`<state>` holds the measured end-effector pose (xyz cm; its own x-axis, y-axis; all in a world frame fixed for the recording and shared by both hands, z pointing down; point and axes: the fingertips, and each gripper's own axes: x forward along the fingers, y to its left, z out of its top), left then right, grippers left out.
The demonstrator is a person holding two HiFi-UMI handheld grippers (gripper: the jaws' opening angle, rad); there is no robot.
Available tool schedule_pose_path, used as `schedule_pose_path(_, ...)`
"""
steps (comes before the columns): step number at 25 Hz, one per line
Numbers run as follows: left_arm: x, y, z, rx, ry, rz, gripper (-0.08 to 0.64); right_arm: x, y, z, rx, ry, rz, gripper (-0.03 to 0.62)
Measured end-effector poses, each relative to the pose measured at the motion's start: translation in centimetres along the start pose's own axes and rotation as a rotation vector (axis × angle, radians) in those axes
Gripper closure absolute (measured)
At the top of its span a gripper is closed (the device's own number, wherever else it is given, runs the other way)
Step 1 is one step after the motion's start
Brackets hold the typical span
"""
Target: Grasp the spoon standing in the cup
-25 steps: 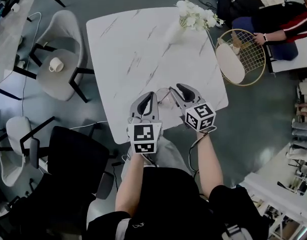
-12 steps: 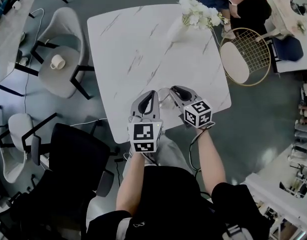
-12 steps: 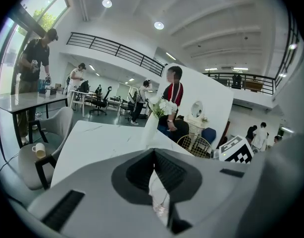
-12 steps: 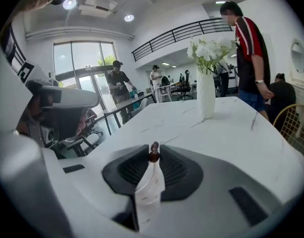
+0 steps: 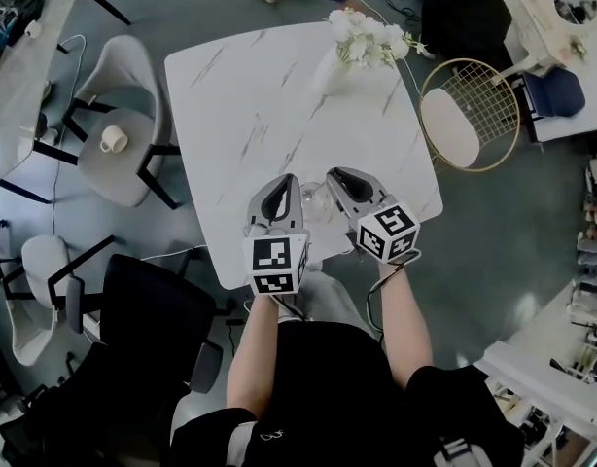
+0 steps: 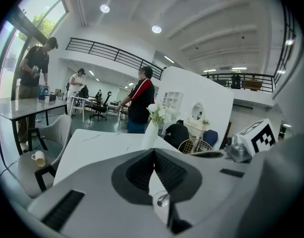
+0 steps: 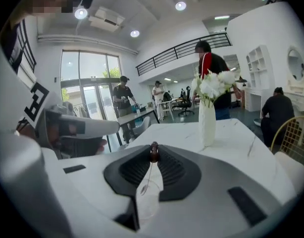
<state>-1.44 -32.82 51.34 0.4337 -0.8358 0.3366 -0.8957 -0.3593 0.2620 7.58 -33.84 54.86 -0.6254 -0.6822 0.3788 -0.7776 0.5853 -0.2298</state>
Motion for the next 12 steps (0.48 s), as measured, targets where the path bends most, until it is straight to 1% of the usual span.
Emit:
schedule_pose_path(6,0.1,-0.3,3.8,0.024,-0.069,0.011,0.546,-2.1,0.6,7.5,-0.051,-0.162,-0.012,0.54)
schedule_pose_path(12,-0.1,-2.0,9.0,0.087,-0.169,-0.007,0.546,-4.6,0.3,13.9,-0.077,-0.32,-0.08,0.54)
